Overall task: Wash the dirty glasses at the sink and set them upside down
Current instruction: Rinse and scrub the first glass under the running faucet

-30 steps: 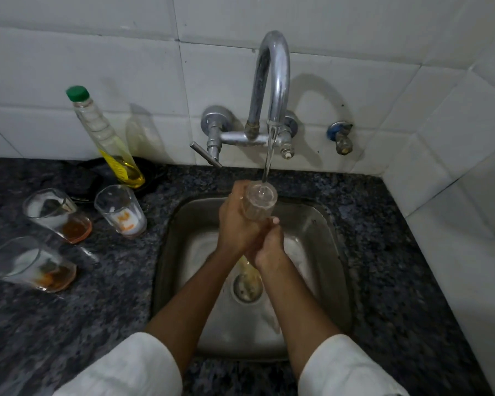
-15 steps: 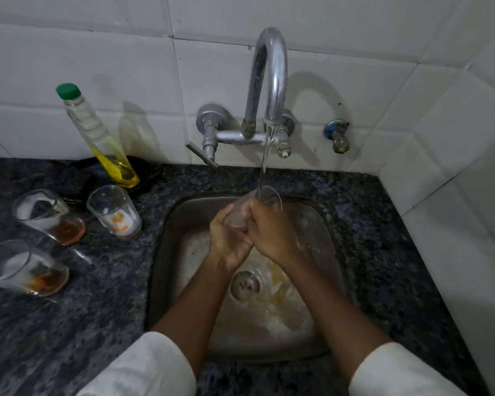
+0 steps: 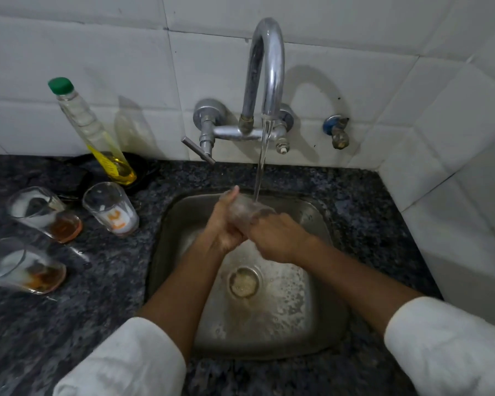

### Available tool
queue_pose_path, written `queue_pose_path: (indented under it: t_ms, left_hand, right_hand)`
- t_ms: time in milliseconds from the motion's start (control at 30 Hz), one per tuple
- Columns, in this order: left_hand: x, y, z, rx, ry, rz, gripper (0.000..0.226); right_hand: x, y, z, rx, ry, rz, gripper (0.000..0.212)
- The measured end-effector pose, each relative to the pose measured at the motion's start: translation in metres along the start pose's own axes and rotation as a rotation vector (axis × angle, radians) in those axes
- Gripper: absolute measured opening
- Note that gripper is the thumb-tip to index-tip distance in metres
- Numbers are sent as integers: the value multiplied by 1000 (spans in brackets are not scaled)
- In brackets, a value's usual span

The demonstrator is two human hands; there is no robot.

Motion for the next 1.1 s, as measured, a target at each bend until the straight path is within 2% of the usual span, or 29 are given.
queue_pose_path:
  t_ms: [67, 100, 133, 167, 200, 300, 367, 467, 533, 600, 633, 667, 700, 767, 800, 833, 900, 933, 967, 1033, 1100]
  left_hand:
    - [3, 0, -1, 13, -44, 99, 63]
    - [1, -1, -2, 11, -4, 95, 60]
    - [-1, -1, -3, 13, 33, 54, 54]
    - [-2, -3, -1, 24, 57, -2, 49]
    - [-3, -3, 1, 35, 63, -46, 46]
    - [5, -3, -2, 51, 29, 50, 48]
    - [6, -3, -5, 70, 4, 122, 51]
    - [-5, 1, -11, 49, 52, -21, 58]
    - [-6, 4, -7, 101, 76, -93, 51]
    - [-4, 7, -3, 114, 20, -109, 65]
    - [-5, 4, 0, 128, -10, -99, 68]
    - [-6, 5, -4, 113, -24, -99, 68]
    - [-9, 2, -5, 82, -17, -119, 64]
    - [-12, -4, -6, 14, 39, -217, 52]
    - [-12, -6, -4, -11, 68, -268, 49]
    - [-8, -8, 0, 5, 81, -283, 47]
    - [2, -6, 5, 81, -5, -196, 51]
    - [6, -3, 3, 131, -56, -134, 53]
    - [6, -1, 4, 160, -77, -92, 54]
    - [-4, 5, 0, 136, -42, -91, 48]
    - [-16, 7, -1, 130, 48, -171, 39]
  right_hand:
    - [0, -2, -2, 27, 57, -214, 26]
    - [-11, -6, 3, 90, 119, -84, 25]
    - [-20, -7, 10, 220, 174, 118, 25]
    - [-28, -10, 13, 233, 262, 324, 26]
    - [-29, -8, 16, 224, 274, 353, 27]
    - [-16, 1, 8, 63, 170, -19, 36]
    - [-11, 2, 7, 21, 234, -42, 37]
    - [-25, -12, 21, 103, 285, 473, 29]
    - [-22, -19, 25, 103, 147, 325, 27]
    - [-15, -19, 21, -22, 60, -62, 27]
    - [-10, -18, 22, -66, 65, -146, 28]
    - [-11, -18, 24, -78, 103, -115, 28]
    - [-13, -19, 26, -66, 175, 35, 27]
    - [-18, -21, 31, 68, 323, 537, 18]
    - [-18, -22, 30, 102, 335, 627, 17]
    - [-15, -22, 28, 113, 258, 542, 17]
    - [-10, -23, 20, -24, 31, 5, 24]
    - [-7, -22, 17, -41, 1, -259, 26]
    - [-5, -22, 16, -40, 13, -357, 27]
    - [-13, -25, 20, 50, 86, -264, 25]
    - [-16, -26, 28, 111, 213, 17, 20]
Point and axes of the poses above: each hand's wrist, its own z-axis towards the middle knuckle, its own y-axis out of the palm, x = y × z, the point moved 1 cm from there along z, towards the middle knuckle, and after that the axes turned 15 degrees about -z, right-handed, at the moved point
